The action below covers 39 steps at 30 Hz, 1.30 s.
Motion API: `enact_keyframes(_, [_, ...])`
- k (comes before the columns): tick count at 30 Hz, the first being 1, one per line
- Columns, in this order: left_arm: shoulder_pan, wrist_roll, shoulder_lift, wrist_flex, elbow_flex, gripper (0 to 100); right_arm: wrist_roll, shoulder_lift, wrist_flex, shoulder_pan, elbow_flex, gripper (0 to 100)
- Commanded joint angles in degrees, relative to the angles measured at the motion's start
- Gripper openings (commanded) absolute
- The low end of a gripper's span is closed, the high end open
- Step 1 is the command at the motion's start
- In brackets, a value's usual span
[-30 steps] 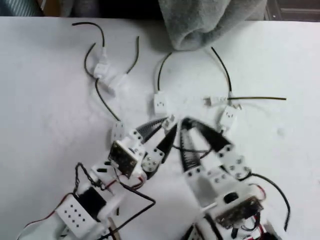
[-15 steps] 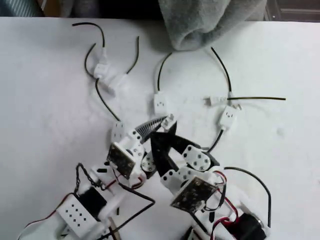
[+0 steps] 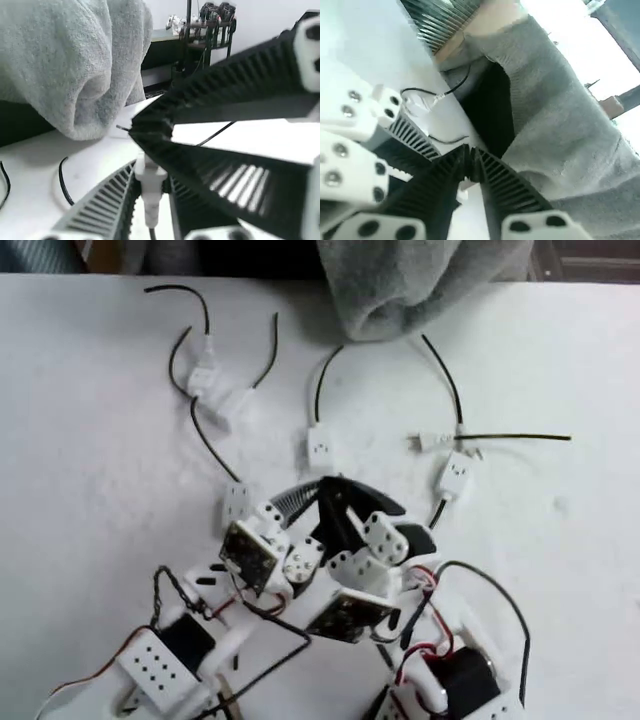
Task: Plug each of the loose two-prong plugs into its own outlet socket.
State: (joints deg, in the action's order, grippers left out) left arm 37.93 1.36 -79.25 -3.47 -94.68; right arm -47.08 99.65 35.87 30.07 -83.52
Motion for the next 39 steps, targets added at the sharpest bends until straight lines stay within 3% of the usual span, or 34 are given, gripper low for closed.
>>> enact_keyframes(1, [0.9,-0.4,-1.7,-2.1,2.1,2,-1.3,-1.3,-1.2,-4.3,-3.3,1.9])
enact_keyframes(7, [0.9,-0.5,-1.8,-2.1,2.9,2,-4.4,-4.2,-2.5,-6.9,-6.1,1.9])
enact_keyframes(13, [0.9,-0.8,-6.9,-1.1,3.7,2,-4.8,-13.9,-12.5,-15.3,-6.1,1.9])
enact_keyframes(22, [0.9,-0.9,-26.2,14.2,3.2,2,-4.9,-38.2,-24.7,-23.3,2.2,1.9])
enact_keyframes(31, [0.5,-0.8,-24.9,11.7,-1.1,2,-4.0,-51.6,-24.6,-31.0,15.5,1.9])
enact_keyframes(35, [0.5,-0.8,-24.7,11.2,-2.4,2,2.3,-49.3,-23.3,-31.1,18.4,1.9])
enact_keyframes(39, [0.5,-0.8,-24.7,11.3,-2.4,2,9.8,-42.7,-15.4,-29.0,25.3,1.9])
